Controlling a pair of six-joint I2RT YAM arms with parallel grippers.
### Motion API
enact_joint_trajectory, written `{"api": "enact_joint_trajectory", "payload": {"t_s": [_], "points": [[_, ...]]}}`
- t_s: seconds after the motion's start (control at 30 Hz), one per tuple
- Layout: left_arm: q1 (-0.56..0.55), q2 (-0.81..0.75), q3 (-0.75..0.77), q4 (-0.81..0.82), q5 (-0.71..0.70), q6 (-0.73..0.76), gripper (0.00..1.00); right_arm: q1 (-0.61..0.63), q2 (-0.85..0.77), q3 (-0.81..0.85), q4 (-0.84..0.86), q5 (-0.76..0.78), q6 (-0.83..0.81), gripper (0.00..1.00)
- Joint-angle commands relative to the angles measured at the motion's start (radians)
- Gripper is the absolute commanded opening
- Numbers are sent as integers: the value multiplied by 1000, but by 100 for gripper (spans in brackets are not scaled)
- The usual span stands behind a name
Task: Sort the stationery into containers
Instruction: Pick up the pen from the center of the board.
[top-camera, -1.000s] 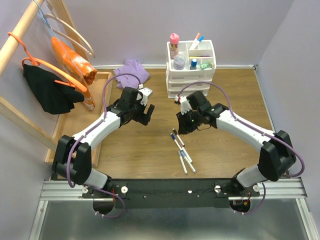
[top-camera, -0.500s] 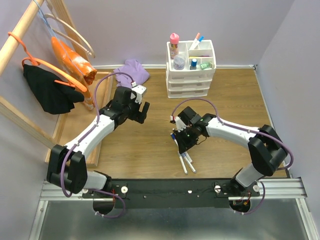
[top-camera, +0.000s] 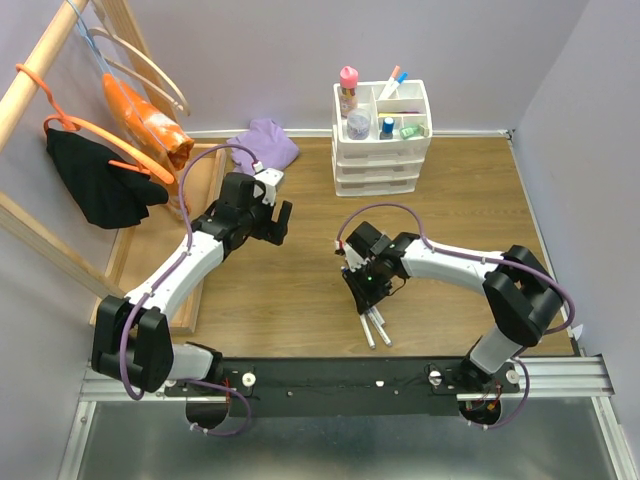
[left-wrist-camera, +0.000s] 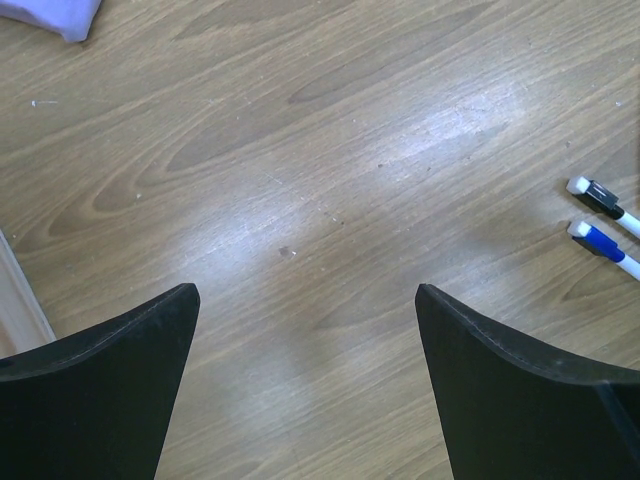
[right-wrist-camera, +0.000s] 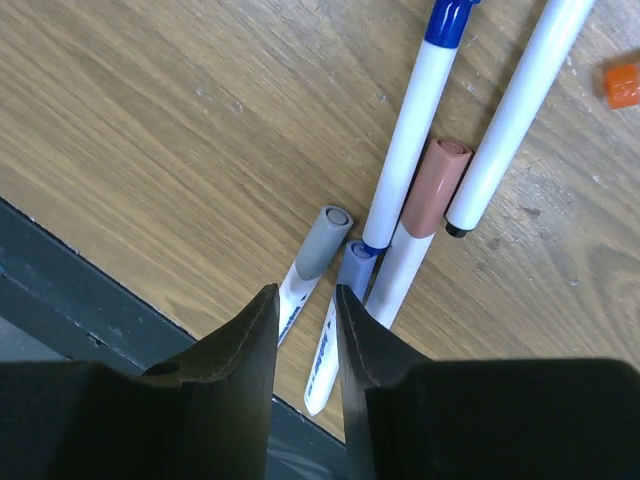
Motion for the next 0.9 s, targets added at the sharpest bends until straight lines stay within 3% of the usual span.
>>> {"api": "enact_joint_trajectory", "payload": {"t_s": [0.0,0.87], "points": [[11,-25,-10,21,29,-32,98,6,-5,27,-21,66,25,36],[21,3,-7,34,40,-52,98,7,134,-2,-30,172,51,37]]}}
